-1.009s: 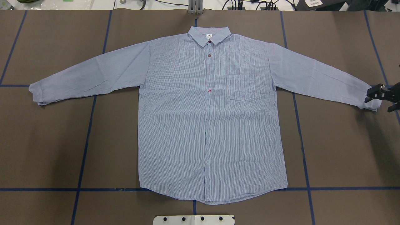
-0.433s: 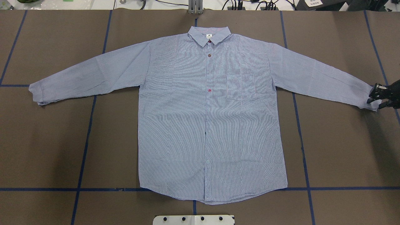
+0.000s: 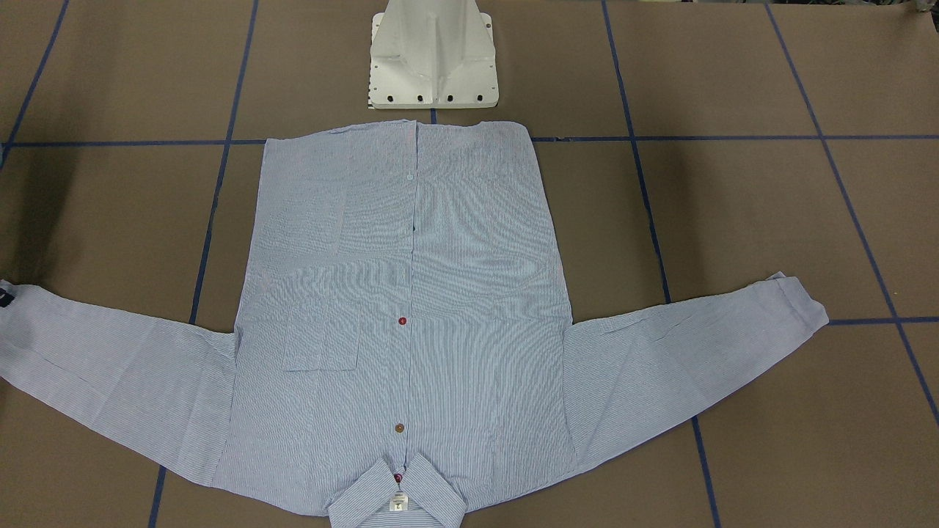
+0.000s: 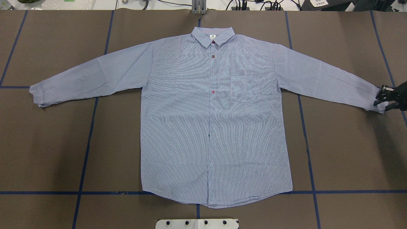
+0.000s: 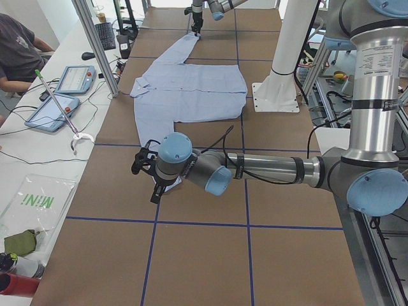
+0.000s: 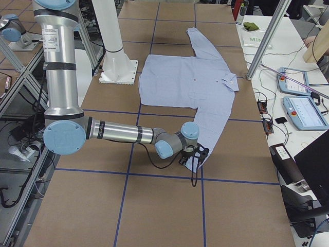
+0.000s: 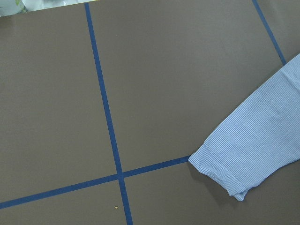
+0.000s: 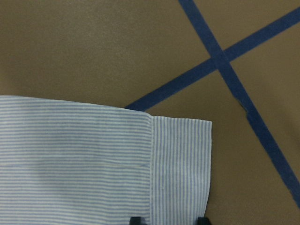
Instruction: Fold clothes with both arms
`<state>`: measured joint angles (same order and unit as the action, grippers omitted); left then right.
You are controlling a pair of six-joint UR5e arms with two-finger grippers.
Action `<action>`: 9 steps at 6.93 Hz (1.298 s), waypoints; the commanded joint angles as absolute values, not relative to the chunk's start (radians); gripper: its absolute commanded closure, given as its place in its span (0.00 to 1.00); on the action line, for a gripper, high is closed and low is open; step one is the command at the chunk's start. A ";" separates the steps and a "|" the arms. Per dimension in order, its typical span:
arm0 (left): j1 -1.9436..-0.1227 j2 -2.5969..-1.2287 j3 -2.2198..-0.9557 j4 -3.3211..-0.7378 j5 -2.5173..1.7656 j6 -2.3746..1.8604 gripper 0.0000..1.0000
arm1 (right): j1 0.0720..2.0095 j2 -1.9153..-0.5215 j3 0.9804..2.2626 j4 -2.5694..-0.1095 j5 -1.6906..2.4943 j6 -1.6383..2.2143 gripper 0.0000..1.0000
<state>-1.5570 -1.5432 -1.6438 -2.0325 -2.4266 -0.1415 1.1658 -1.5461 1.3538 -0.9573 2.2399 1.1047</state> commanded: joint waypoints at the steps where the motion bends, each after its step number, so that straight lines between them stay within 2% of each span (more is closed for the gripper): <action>1: -1.557 -1.543 -1.644 -2.033 -2.427 -0.143 0.00 | 1.166 -1.546 1.355 -0.957 2.241 1.100 1.00; 9: -1.557 -1.543 -1.652 -2.028 -2.427 -0.143 0.00 | 1.206 -1.543 1.403 -0.963 2.267 1.086 1.00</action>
<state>-1.5570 -1.5432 -1.6514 -2.0287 -2.4268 -0.1426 1.1972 -1.5443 1.3868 -0.9596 2.2605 1.0869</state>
